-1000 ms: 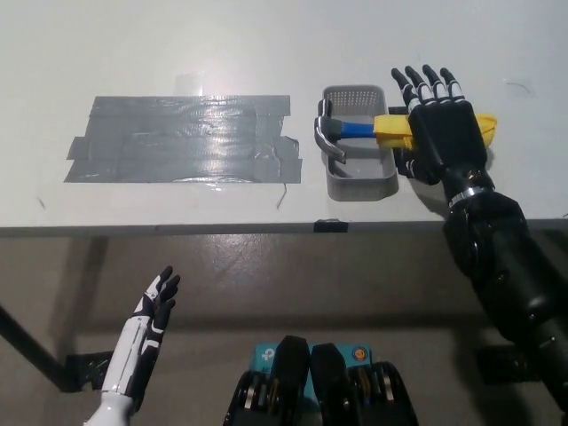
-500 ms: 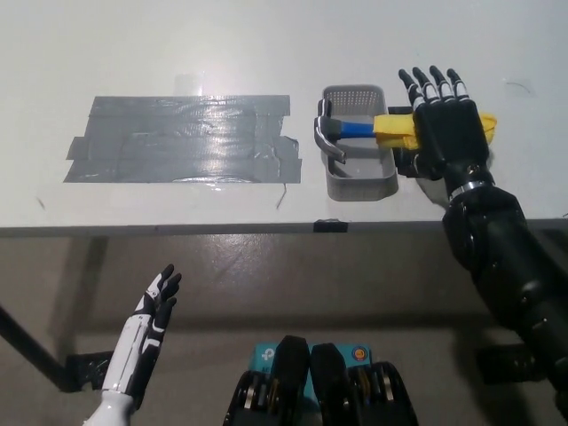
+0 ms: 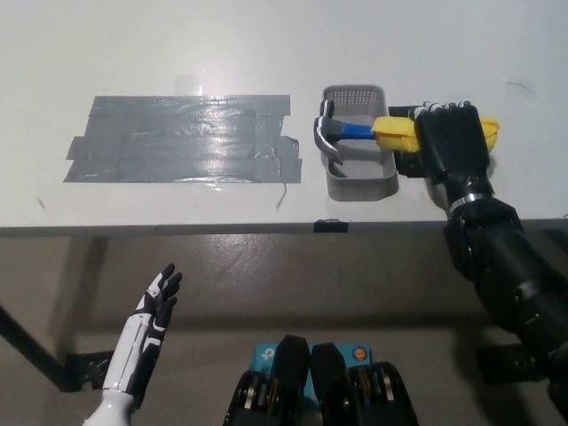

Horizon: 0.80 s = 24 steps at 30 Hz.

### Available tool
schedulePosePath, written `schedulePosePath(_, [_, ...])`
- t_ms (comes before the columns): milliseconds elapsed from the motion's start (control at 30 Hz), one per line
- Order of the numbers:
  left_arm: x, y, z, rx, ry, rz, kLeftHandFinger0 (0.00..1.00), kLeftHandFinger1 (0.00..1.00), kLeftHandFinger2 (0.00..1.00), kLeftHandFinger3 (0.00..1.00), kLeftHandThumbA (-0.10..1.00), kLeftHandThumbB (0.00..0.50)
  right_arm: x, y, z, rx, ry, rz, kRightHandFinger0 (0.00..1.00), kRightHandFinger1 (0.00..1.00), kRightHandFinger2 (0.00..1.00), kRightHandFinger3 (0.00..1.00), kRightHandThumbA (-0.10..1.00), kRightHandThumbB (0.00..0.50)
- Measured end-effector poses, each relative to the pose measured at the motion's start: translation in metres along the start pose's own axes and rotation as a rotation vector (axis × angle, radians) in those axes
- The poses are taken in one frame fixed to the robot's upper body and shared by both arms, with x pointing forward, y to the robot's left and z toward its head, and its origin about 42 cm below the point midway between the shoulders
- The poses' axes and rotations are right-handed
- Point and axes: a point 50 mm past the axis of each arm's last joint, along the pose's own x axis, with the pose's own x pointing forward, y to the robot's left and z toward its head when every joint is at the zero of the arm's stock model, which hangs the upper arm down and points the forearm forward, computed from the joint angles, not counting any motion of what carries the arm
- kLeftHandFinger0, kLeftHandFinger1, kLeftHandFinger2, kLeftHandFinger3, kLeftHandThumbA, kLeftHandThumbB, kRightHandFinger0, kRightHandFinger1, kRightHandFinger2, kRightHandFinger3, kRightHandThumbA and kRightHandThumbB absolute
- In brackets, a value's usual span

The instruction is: The robot picks the hammer with right hand and hits the black area on the desk and places it back.

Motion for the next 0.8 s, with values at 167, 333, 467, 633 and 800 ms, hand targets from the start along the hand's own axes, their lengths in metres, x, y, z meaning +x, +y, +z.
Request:
schedulePosePath(167, [0.001,0.0,0.001,0.001,-0.005,-0.001,1.0,1.0,0.94,1.0,1.0,0.0,0.0,-0.003,0.001,0.067,-0.031,-0.052,0.0,0.25,0.73,0.41,-0.1,0.139])
schedulePosePath(333, [0.002,0.0,0.001,0.003,-0.005,-0.002,1.0,1.0,0.92,1.0,1.0,0.0,0.007,-0.012,-0.005,0.231,0.049,-0.081,0.02,0.42,0.8,0.85,-0.1,0.119])
schedulePosePath(467, [0.002,0.0,0.001,0.003,-0.003,-0.002,1.0,1.0,0.9,1.0,1.0,0.0,0.012,-0.019,-0.014,0.339,0.133,-0.067,0.01,0.49,0.85,0.95,-0.1,0.081])
schedulePosePath(633, [0.001,0.0,0.0,0.003,0.001,-0.002,1.0,1.0,0.9,1.0,0.99,0.003,0.02,-0.032,-0.023,0.461,0.213,-0.038,0.0,0.45,0.83,0.85,-0.1,0.098])
schedulePosePath(800, [0.001,0.0,-0.001,0.003,0.007,-0.003,0.98,0.99,0.87,1.0,1.0,0.0,0.023,-0.038,-0.033,0.548,0.276,0.034,0.03,0.58,0.91,1.0,-0.1,0.129])
